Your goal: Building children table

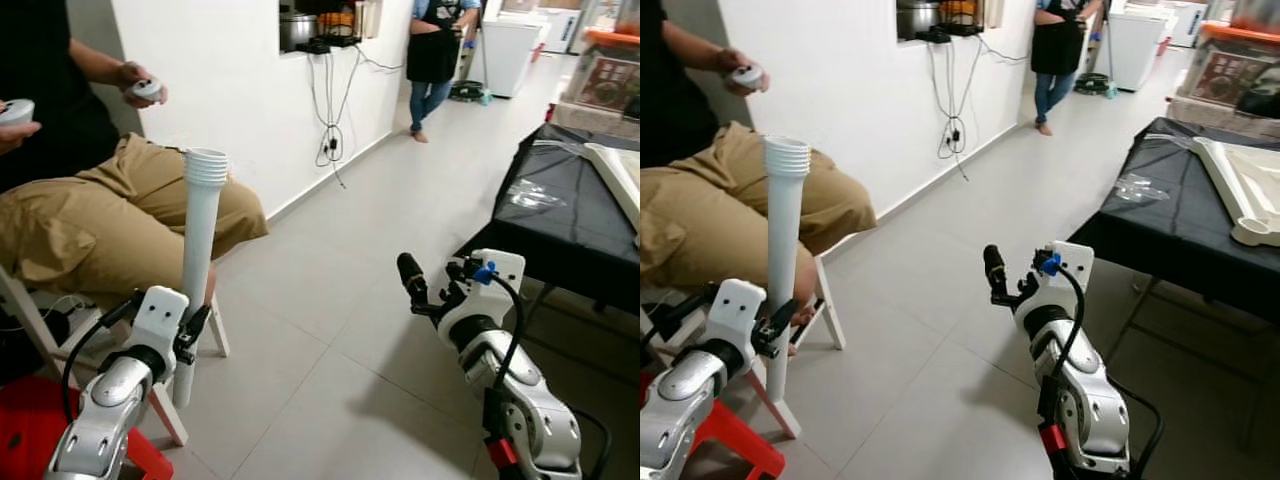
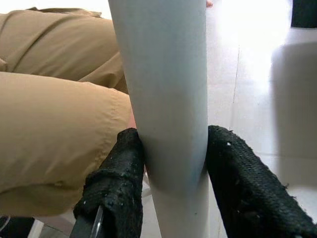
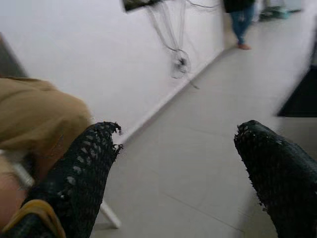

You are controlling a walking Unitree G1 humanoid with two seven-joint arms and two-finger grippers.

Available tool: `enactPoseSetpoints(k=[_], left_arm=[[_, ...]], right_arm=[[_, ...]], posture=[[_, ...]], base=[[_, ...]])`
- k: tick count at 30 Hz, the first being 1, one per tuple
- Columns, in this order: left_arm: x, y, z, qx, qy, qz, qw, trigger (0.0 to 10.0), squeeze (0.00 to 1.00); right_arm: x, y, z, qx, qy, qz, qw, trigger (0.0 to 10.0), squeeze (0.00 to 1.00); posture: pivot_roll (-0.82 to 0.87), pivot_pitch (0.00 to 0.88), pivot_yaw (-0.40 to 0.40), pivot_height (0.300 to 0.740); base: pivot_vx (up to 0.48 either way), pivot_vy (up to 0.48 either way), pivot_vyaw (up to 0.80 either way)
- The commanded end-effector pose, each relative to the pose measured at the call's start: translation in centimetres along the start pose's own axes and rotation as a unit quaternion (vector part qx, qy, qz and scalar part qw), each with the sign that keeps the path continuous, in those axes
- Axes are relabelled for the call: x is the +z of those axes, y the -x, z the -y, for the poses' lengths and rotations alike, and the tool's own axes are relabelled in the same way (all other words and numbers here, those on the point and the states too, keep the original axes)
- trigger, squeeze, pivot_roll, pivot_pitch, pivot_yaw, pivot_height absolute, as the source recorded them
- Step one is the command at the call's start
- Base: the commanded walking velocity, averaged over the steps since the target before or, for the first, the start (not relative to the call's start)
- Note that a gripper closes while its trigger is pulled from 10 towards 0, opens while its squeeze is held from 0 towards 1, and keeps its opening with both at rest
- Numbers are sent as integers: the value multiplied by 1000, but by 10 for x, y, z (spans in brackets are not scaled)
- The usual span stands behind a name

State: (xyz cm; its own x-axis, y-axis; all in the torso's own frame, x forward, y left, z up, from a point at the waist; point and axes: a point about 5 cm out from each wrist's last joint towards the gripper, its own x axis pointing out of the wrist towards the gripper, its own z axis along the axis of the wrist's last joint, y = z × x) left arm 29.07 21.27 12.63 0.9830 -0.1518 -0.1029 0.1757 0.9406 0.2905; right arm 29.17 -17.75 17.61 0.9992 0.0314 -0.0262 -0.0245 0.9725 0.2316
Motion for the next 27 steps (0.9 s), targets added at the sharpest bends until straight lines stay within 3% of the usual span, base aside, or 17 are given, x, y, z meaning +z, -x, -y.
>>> enactPoseSetpoints(k=[1, 8, 11, 21, 27], left_arm=[[1, -3, 2, 3, -7, -4, 1000, 10000, 0], [5, -4, 8, -4, -12, 2, 1000, 10000, 0], [9, -5, 16, -11, -21, 11, 1000, 10000, 0], [18, -12, 41, -27, 2, 3, 1000, 10000, 0], [11, -10, 38, -29, -22, 3, 999, 10000, 0]], right_arm=[[-3, -1, 9, -31, 10, -5, 999, 10000, 0], [-3, -2, 24, -82, 21, -7, 996, 10000, 0], [-8, -1, 39, -145, 26, -20, 989, 10000, 0], [-22, 0, 59, -229, 38, -67, 970, 10000, 0], [-18, 1, 66, -255, 31, -54, 965, 10000, 0]], posture=[[17, 0, -55, 740], [19, 0, -54, 740], [24, 0, -53, 740], [26, 0, -57, 740], [26, 0, -57, 740]], base=[[0, 0, -800], [0, 0, -800], [0, 0, -800], [0, 0, -800], [0, 0, -800]])
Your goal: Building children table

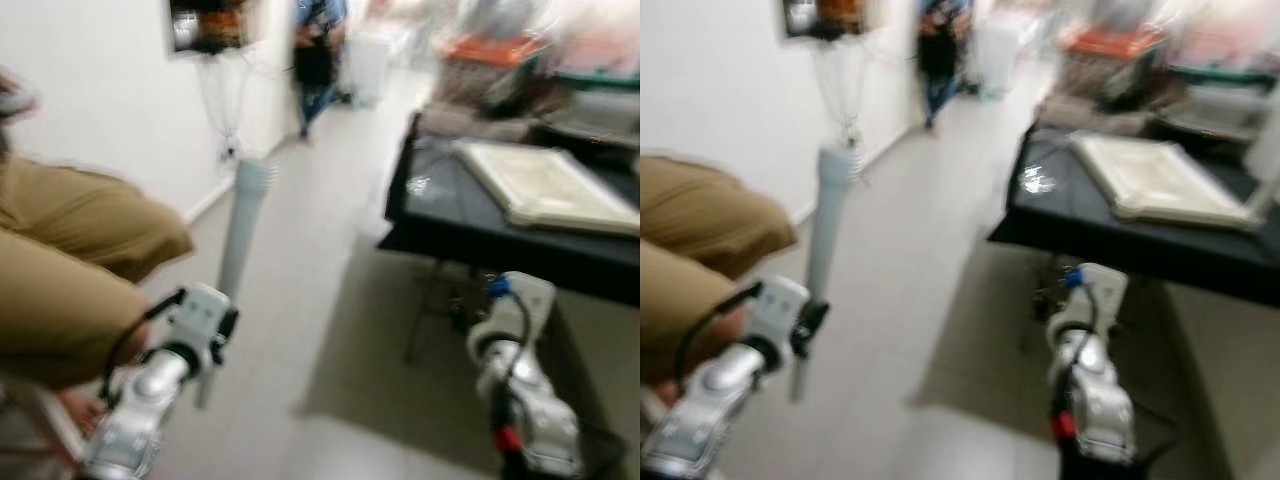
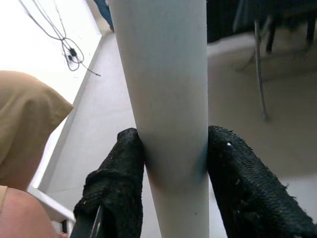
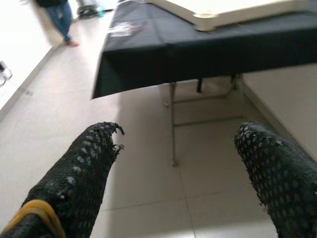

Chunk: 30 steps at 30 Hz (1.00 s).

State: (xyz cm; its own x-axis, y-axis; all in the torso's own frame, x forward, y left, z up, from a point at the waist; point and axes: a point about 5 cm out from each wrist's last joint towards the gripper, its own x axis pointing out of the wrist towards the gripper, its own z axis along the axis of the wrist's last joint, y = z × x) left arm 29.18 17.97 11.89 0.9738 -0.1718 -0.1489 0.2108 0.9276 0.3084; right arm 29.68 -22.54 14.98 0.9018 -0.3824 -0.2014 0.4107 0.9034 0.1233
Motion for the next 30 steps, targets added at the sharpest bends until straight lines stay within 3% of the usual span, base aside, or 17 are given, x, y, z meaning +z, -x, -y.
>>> enactPoseSetpoints(k=[1, 7, 16, 22, 25, 30], left_arm=[[8, -2, 4, -13, -14, 24, 1000, 10000, 0], [12, -2, -1, -16, -21, 35, 999, 10000, 0], [12, -1, -3, -14, -19, 41, 999, 10000, 0], [12, 2, -7, -7, -9, 50, 999, 10000, 0], [15, 5, -15, 10, 7, 60, 998, 10000, 0], [15, 6, -18, 15, 11, 63, 998, 10000, 0]], right_arm=[[-5, -1, 14, -31, 5, -6, 999, 10000, 0], [3, 2, 4, 3, 17, 28, 999, 10000, 0], [9, 5, 6, 9, 27, 55, 998, 10000, 0], [18, 14, -5, 78, 56, 110, 989, 10000, 0], [16, 24, -16, 141, 91, 141, 976, 10000, 0], [12, 30, -20, 173, 106, 147, 968, 10000, 0]], posture=[[26, 0, -57, 740], [21, 0, -55, 740], [16, 0, -55, 740], [15, 0, -54, 740], [17, 0, -54, 740], [19, 0, -54, 740]], base=[[0, 0, -800], [0, 0, -800], [0, 0, -800], [0, 0, -800], [0, 0, -800], [0, 0, -800]])
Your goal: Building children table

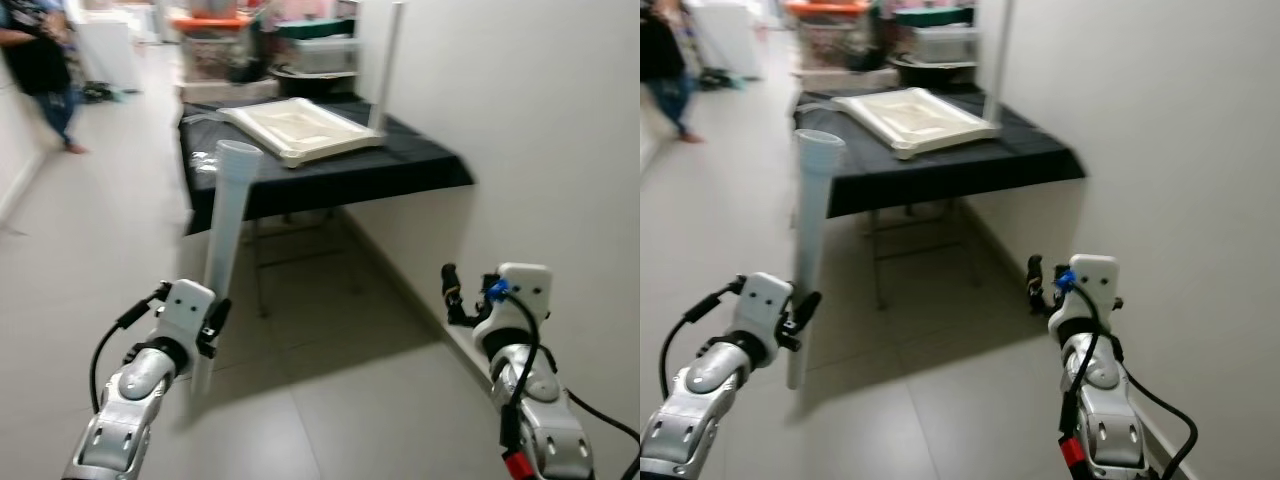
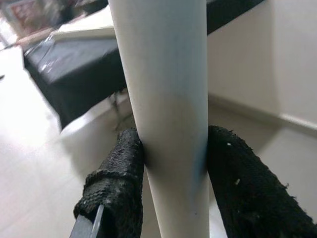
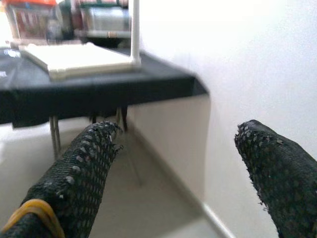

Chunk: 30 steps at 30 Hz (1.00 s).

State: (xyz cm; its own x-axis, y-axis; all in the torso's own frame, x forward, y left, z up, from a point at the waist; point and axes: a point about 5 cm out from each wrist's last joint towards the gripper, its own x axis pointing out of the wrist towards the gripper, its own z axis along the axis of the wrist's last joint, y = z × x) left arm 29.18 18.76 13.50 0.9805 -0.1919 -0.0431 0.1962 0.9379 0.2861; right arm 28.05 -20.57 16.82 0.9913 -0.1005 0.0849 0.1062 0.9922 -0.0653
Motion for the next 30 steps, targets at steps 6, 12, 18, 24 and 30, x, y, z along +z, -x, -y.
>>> enactPoseSetpoints(k=[6, 12, 18, 24, 30], left_arm=[[5, 5, -2, 1, 7, 18, 1000, 10000, 0], [8, 6, 3, -9, 14, 26, 1000, 10000, 0], [15, 7, 5, -38, 17, 50, 998, 10000, 0], [25, 7, 11, -115, 18, 76, 990, 10000, 0], [31, 7, 28, -195, 1, 88, 977, 10000, 0]], right_arm=[[1, 4, -13, 46, 2, 15, 999, 10000, 0], [4, 2, -17, 59, -8, 22, 998, 10000, 0], [-1, 8, -45, 187, -75, -11, 979, 10000, 0], [4, 18, -67, 322, -104, -28, 941, 10000, 0], [14, 17, -78, 374, -120, -22, 919, 10000, 0]], posture=[[23, 0, -56, 740], [26, 0, -59, 740], [28, 0, -59, 740], [29, 0, -61, 740], [32, 0, -65, 740]], base=[[0, 0, -800], [0, 0, -800], [0, 0, -349], [0, 0, 0], [0, 0, 0]])
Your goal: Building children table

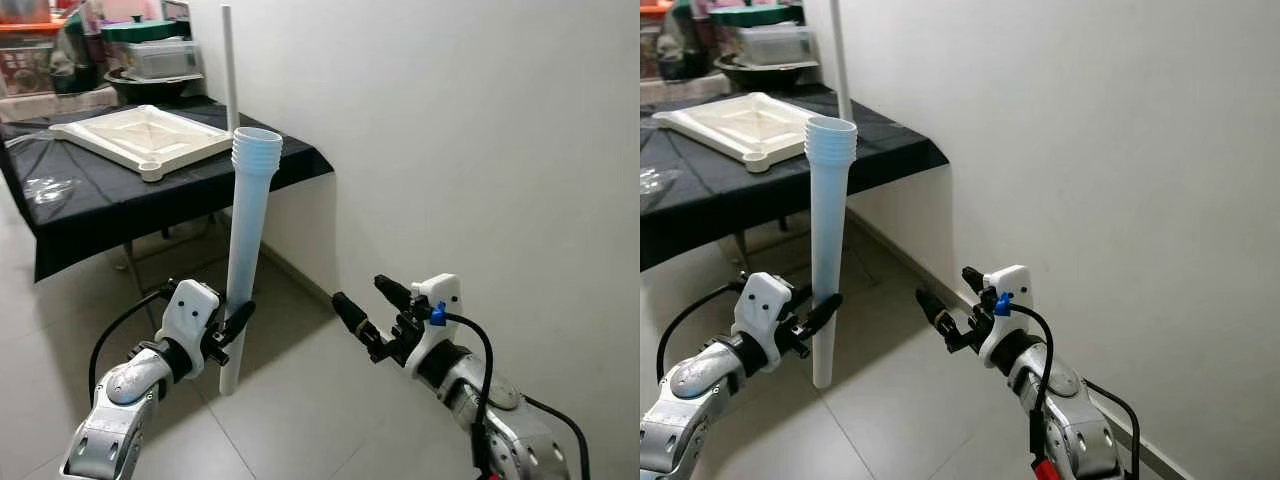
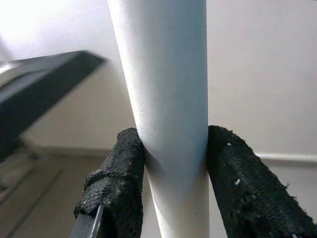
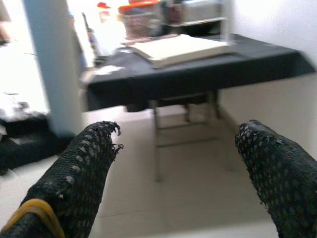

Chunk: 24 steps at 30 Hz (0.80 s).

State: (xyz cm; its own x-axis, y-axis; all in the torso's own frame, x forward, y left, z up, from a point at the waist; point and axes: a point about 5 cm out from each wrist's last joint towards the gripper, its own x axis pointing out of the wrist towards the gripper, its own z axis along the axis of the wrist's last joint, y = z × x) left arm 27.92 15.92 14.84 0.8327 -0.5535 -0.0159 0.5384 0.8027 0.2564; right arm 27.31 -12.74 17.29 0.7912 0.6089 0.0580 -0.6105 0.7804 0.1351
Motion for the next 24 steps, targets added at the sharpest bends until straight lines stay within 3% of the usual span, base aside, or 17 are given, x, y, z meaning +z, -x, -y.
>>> enactPoseSetpoints(k=[1, 3, 5, 12, 18, 24], left_arm=[[7, -4, 9, -44, -15, 16, 999, 10000, 0], [7, -4, 9, -44, -15, 16, 999, 10000, 0], [3, -1, 14, -82, -15, 5, 997, 10000, 0], [1, -2, 18, -131, -23, -1, 991, 10000, 0], [2, -4, 18, -148, -26, 3, 989, 10000, 0], [1, -7, 26, -175, -26, 6, 984, 10000, 0]], right_arm=[[7, -3, -8, 38, -5, 8, 999, 10000, 0], [7, -3, -8, 38, -5, 8, 999, 10000, 0], [14, -3, -17, 90, -6, 12, 996, 10000, 0], [17, -6, -32, 153, -12, 7, 988, 10000, 0], [14, -8, -33, 152, -27, 4, 988, 10000, 0], [21, -16, -23, 101, -62, 38, 992, 10000, 0]], posture=[[33, 0, -63, 740], [33, 0, -63, 740], [28, 0, -60, 740], [29, 0, -59, 740], [27, 0, -59, 740], [24, 0, -58, 740]], base=[[0, 0, 0], [0, 0, 0], [0, 0, 0], [0, 0, 0], [0, 0, 0], [0, 0, 0]])
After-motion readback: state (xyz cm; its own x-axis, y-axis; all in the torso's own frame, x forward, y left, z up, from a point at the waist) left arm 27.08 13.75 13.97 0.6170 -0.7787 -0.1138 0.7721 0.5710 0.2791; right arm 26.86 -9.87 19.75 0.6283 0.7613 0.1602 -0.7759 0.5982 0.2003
